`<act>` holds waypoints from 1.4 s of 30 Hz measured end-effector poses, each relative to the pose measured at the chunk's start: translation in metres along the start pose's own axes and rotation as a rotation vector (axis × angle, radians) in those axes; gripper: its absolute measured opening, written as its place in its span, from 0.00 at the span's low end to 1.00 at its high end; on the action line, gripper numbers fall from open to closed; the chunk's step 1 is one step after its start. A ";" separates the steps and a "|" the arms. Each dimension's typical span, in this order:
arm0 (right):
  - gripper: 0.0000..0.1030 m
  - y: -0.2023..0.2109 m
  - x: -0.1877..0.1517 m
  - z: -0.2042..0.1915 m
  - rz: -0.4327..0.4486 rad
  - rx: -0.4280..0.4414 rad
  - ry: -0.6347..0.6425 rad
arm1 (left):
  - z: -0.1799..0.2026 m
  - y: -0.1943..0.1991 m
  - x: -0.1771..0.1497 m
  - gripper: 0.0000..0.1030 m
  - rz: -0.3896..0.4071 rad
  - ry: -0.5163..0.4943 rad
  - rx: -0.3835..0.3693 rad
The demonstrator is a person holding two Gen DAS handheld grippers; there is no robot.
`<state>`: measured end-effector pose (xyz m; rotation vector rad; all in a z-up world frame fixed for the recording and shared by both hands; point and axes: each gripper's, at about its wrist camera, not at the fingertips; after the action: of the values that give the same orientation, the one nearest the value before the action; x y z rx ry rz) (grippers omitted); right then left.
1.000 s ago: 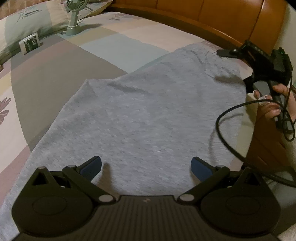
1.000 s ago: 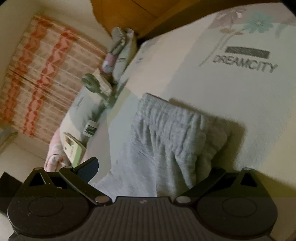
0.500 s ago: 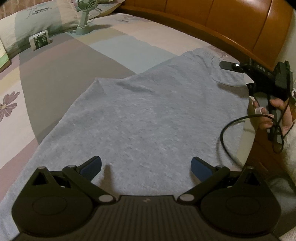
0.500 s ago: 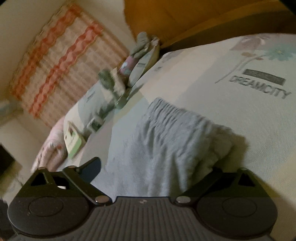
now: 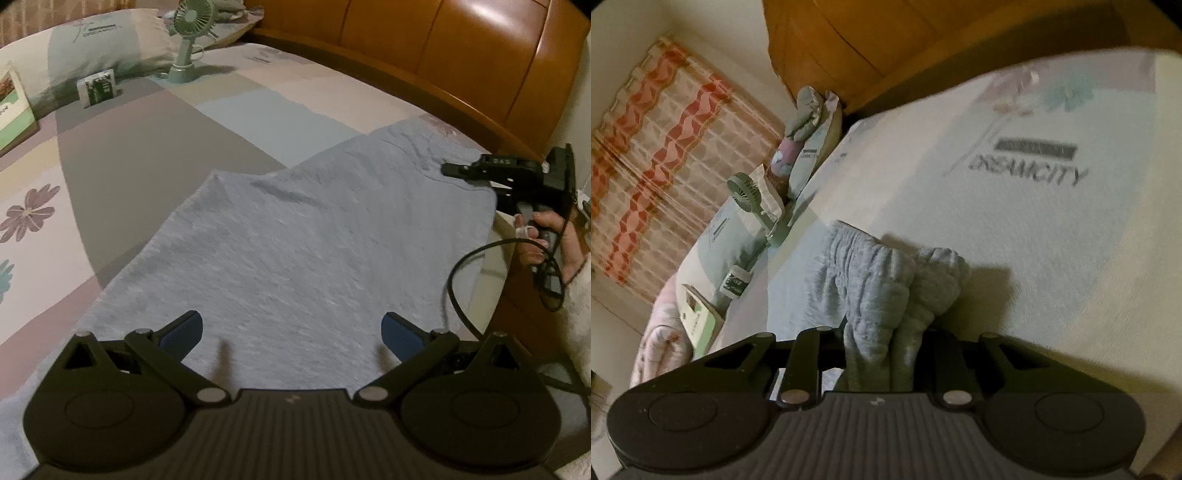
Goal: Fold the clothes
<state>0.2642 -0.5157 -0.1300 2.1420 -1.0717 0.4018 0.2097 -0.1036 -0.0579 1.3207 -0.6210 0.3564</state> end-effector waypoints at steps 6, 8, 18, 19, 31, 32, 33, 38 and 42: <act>0.22 0.021 -0.004 -0.007 0.033 -0.059 0.033 | -0.005 0.000 -0.001 0.99 0.003 0.006 0.005; 0.22 0.022 -0.005 -0.003 0.035 -0.075 0.022 | -0.006 0.000 -0.001 0.99 0.001 0.004 0.000; 0.23 0.017 -0.006 0.015 0.034 -0.086 -0.054 | -0.011 -0.005 -0.001 0.99 -0.016 0.008 -0.023; 0.25 0.018 -0.006 0.019 0.027 -0.068 -0.084 | -0.012 -0.006 0.000 0.99 -0.019 0.006 -0.034; 0.45 0.026 -0.012 0.026 0.027 0.009 -0.121 | 0.033 -0.045 0.113 0.99 -0.037 -0.299 -0.311; 0.46 0.026 -0.012 0.026 0.023 0.014 -0.120 | 0.041 -0.057 0.127 0.99 -0.043 -0.334 -0.335; 0.48 0.027 -0.012 0.027 0.019 0.020 -0.119 | 0.049 -0.069 0.140 0.99 -0.048 -0.368 -0.359; 0.53 0.027 -0.011 0.028 0.001 0.045 -0.112 | 0.079 -0.144 0.195 0.97 -0.140 -0.371 -0.537; 0.56 0.027 -0.009 0.029 -0.018 0.064 -0.109 | 0.084 -0.200 0.226 0.97 -0.207 -0.346 -0.629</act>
<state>0.2362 -0.5421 -0.1432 2.2503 -1.1130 0.3183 0.4849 -0.2538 -0.0680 0.8264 -0.7954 -0.2353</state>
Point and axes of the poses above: each gripper's, at about its wrist camera, not at the fingertips, and y roughly against the way its jaws point, z to its right, x to its top, and after that the axes turned 1 degree about z, right-handed
